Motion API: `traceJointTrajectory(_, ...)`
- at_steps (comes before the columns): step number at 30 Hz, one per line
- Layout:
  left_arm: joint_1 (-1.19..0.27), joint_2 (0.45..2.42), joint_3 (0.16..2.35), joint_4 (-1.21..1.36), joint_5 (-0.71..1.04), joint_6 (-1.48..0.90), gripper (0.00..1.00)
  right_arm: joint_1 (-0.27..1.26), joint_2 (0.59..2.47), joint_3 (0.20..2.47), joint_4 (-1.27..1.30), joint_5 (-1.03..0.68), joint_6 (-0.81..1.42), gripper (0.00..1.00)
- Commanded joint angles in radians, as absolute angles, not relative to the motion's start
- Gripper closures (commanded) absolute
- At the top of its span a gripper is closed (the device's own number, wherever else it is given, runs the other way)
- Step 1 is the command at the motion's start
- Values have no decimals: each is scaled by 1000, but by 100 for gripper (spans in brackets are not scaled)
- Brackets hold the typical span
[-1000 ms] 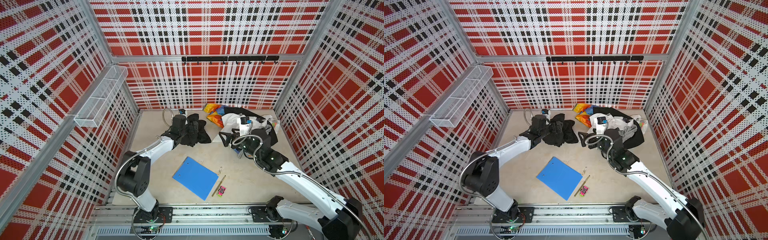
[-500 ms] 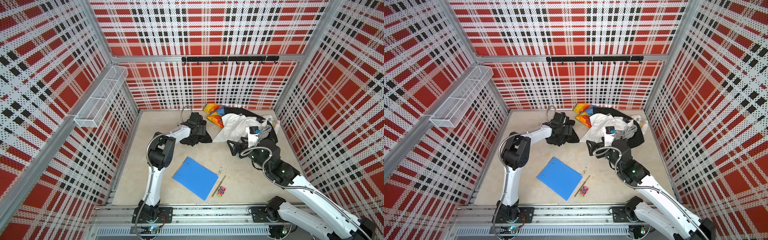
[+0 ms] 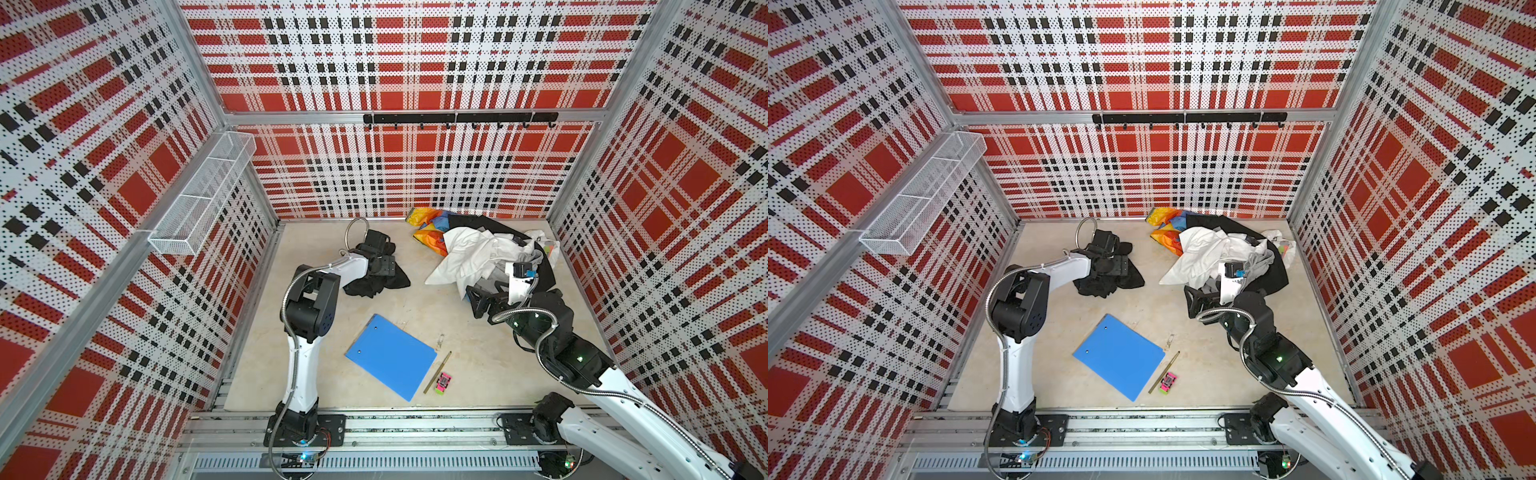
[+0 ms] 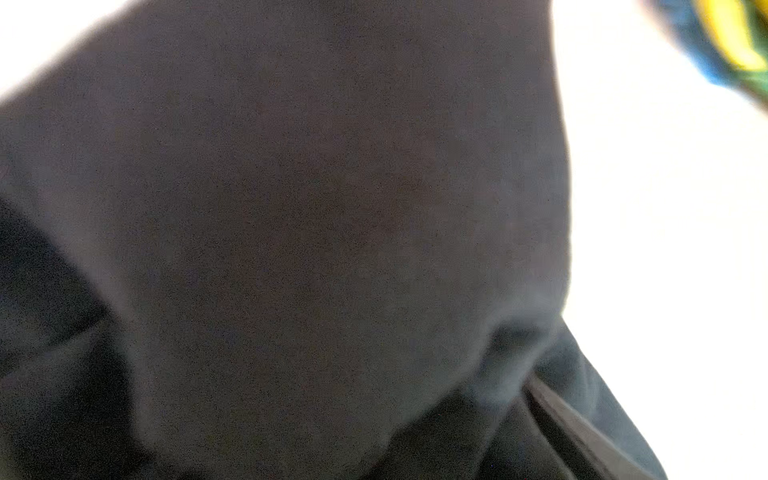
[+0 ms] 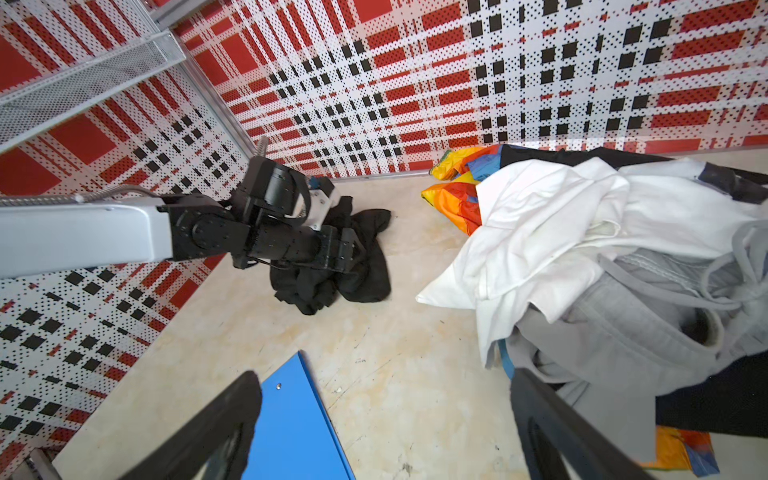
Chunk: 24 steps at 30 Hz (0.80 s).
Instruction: Pick out a specific cloth from the pile
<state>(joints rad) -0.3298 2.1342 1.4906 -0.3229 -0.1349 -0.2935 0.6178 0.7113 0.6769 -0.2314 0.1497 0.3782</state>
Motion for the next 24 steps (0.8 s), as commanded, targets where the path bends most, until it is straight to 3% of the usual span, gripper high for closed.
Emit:
traceJointTrajectory(1,-278,2086,1442,-334,-105,-339,6,621,680,670,-236,186,382,0)
traceJointTrajectory(11,-236,2028,1469,-291,-1,-397,1,557,737,659,-347,174,382,0)
traceJointTrajectory(15,-235,1888,1405,-249,-13,-407,1,405,854,647,-341,49,382,0)
traceJointTrajectory(24,-188,1459,1083,-105,38,-399,1,283,1199,647,-158,-60,382,0)
